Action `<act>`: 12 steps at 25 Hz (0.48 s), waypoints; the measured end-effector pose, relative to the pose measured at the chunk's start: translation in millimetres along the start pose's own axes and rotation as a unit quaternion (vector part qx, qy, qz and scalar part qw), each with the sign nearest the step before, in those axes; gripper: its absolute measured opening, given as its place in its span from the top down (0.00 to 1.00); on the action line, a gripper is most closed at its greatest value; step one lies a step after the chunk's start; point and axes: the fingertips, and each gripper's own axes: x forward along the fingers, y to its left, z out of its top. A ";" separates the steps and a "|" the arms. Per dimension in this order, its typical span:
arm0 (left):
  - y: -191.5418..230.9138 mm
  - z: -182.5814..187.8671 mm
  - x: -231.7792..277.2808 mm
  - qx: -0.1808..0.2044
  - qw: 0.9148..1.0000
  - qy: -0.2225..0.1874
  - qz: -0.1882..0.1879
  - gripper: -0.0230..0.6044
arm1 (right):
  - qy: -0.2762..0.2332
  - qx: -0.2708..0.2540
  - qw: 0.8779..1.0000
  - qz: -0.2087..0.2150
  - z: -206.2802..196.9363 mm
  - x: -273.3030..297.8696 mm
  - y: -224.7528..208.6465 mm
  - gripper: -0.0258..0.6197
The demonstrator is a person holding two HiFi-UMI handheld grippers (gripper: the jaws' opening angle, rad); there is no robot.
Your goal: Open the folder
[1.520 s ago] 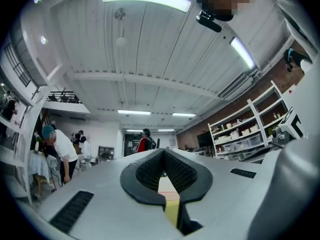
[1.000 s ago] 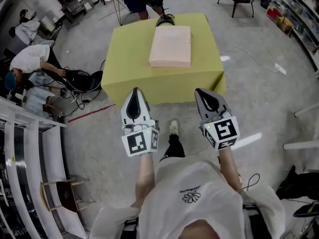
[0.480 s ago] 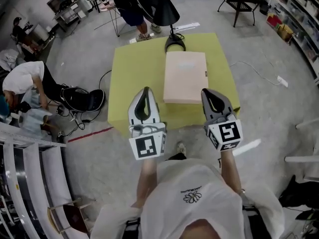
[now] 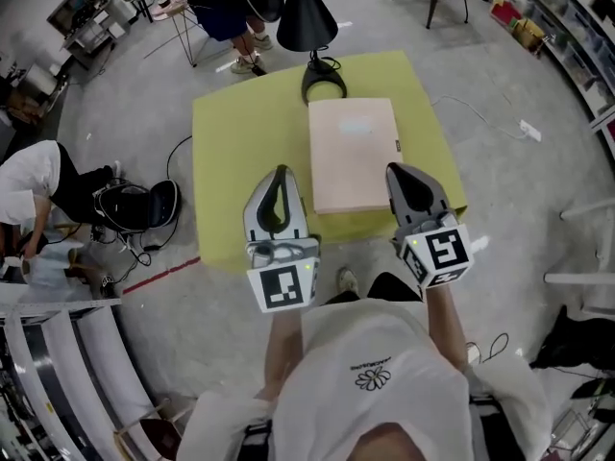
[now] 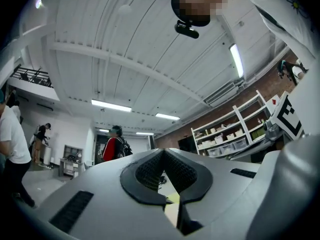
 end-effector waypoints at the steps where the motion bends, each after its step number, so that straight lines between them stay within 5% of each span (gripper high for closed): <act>1: -1.2 -5.3 2.1 -0.003 1.000 0.006 -0.005 0.94 | 0.003 0.004 1.000 -0.004 -1.4 1.3 -1.6 0.94; 12: -13.5 -28.8 8.2 -0.025 0.998 0.052 0.003 0.94 | 0.019 0.015 1.000 0.011 -9.7 16.4 -10.8 0.94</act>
